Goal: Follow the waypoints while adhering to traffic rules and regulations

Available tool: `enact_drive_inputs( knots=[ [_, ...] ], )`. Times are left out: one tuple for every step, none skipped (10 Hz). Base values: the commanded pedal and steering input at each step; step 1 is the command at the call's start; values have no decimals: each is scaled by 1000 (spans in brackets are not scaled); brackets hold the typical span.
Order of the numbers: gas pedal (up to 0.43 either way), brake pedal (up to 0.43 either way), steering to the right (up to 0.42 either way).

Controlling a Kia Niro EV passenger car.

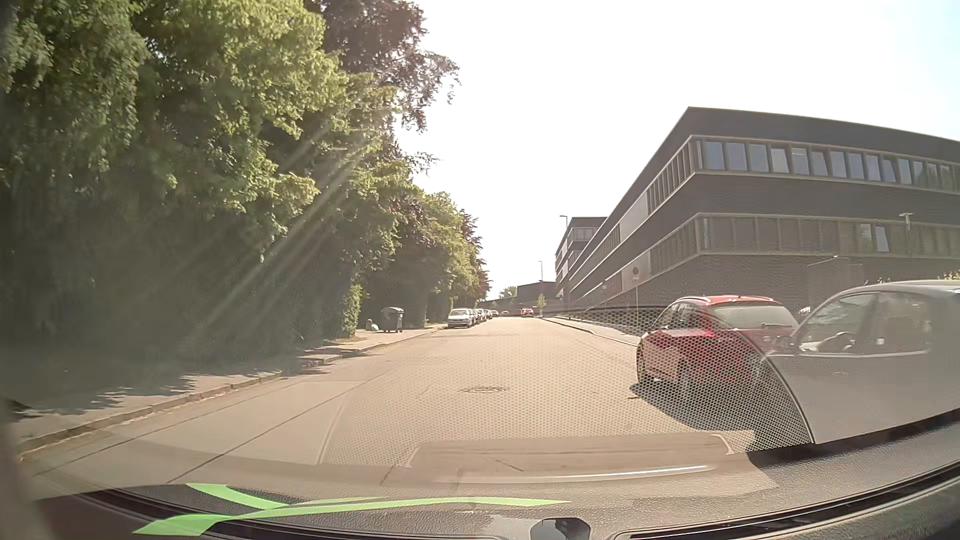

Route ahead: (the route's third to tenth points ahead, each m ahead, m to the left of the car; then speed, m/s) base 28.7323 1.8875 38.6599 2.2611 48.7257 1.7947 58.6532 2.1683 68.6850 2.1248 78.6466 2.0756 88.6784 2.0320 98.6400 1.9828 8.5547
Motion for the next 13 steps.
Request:
enact_drive_inputs(
  knots=[
    [197, 0, -5],
    [197, 0, -6],
    [197, 0, -5],
    [197, 0, -5],
    [197, 0, -4],
    [197, 0, -3],
    [197, 0, -2],
    [197, 0, -1],
    [197, 0, -1],
    [197, 0, -1],
    [197, 0, 0],
    [197, 0, 2],
    [197, 0, 2]
  ],
)
